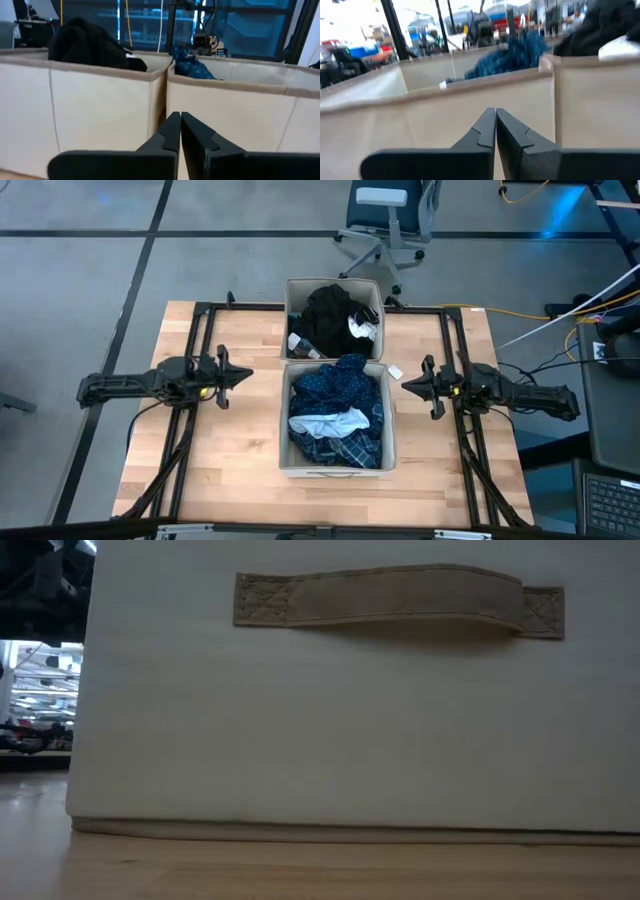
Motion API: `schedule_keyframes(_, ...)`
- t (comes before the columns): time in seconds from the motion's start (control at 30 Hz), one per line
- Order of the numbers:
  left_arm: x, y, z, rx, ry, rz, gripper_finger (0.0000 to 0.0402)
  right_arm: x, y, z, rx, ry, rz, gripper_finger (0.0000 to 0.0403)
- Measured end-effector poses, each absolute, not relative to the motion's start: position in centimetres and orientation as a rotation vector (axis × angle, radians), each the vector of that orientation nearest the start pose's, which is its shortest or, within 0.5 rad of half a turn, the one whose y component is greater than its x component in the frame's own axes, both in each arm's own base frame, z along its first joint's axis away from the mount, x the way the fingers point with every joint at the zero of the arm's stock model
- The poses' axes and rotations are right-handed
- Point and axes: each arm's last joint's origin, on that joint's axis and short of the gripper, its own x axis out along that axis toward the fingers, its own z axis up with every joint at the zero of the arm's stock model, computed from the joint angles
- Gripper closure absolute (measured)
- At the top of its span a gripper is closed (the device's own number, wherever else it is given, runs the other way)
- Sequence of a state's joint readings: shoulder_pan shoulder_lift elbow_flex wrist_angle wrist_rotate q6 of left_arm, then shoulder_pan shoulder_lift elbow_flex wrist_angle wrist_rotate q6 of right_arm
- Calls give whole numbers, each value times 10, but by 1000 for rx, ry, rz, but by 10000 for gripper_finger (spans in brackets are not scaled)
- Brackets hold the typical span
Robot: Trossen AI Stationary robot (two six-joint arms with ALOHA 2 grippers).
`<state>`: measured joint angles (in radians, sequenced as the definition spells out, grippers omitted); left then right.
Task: Sort clothes
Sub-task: Return to Home Position
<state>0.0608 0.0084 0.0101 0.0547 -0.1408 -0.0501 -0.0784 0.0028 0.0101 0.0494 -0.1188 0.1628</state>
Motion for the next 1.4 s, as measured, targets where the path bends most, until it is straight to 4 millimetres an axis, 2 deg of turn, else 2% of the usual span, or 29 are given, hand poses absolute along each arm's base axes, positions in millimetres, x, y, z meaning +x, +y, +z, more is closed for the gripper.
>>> schedule_keyframes(0.13, 96, 10, 172, -78, -70, 207, 396, 97, -4, 170, 156, -41, 44, 386)
schedule_keyframes(0.43, 97, 11, 170, -140, -54, 226, 396, 97, -8, 168, 200, -31, -81, 386)
schedule_keyframes(1.4, 97, 11, 170, -140, -53, 226, 396, 97, -8, 168, 200, -29, -84, 386)
